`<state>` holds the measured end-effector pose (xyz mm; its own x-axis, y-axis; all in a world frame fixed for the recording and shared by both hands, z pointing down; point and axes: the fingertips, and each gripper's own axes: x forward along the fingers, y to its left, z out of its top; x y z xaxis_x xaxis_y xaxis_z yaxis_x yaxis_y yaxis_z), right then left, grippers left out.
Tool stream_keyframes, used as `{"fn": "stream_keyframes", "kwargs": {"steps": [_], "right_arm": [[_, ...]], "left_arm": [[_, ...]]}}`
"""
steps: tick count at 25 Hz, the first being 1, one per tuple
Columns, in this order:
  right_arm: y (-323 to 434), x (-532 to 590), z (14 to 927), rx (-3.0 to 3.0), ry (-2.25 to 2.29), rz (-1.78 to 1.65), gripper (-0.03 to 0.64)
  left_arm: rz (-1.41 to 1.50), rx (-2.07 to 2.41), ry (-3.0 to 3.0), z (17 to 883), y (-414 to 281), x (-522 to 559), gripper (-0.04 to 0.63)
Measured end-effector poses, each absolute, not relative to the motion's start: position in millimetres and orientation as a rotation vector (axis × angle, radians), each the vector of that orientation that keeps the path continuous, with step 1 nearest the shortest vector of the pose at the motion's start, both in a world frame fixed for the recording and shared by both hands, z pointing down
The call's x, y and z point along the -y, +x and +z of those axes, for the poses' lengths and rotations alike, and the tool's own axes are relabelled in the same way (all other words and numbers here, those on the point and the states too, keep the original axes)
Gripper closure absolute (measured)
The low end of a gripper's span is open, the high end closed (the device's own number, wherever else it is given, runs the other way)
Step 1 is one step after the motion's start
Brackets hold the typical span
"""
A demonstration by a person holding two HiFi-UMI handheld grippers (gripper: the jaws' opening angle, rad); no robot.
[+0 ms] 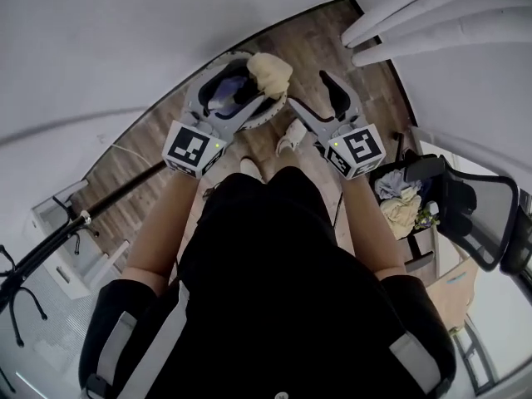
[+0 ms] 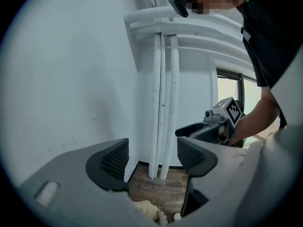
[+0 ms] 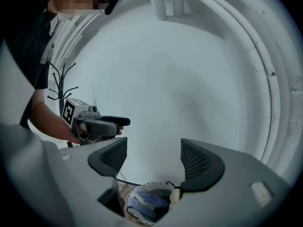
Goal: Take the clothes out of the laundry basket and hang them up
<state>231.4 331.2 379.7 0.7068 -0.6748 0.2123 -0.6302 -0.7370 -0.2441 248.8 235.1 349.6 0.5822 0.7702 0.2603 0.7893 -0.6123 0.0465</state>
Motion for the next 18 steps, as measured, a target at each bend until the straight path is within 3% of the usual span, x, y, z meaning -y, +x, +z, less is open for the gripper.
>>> {"fn": "stream_keyframes", "kwargs": {"steps": [8,18], "right_arm": [[306,-362,484,-1.021,-2.712,-0.643,0.280],[340,-362,699,-0.711,-2.642,-0.977,0.281]], "left_arm": [[-0.613,1.356,-2.591,454,340,-280,0.276],[-0.937,1.326,-2.294,682,401,-265,0.276]]}}
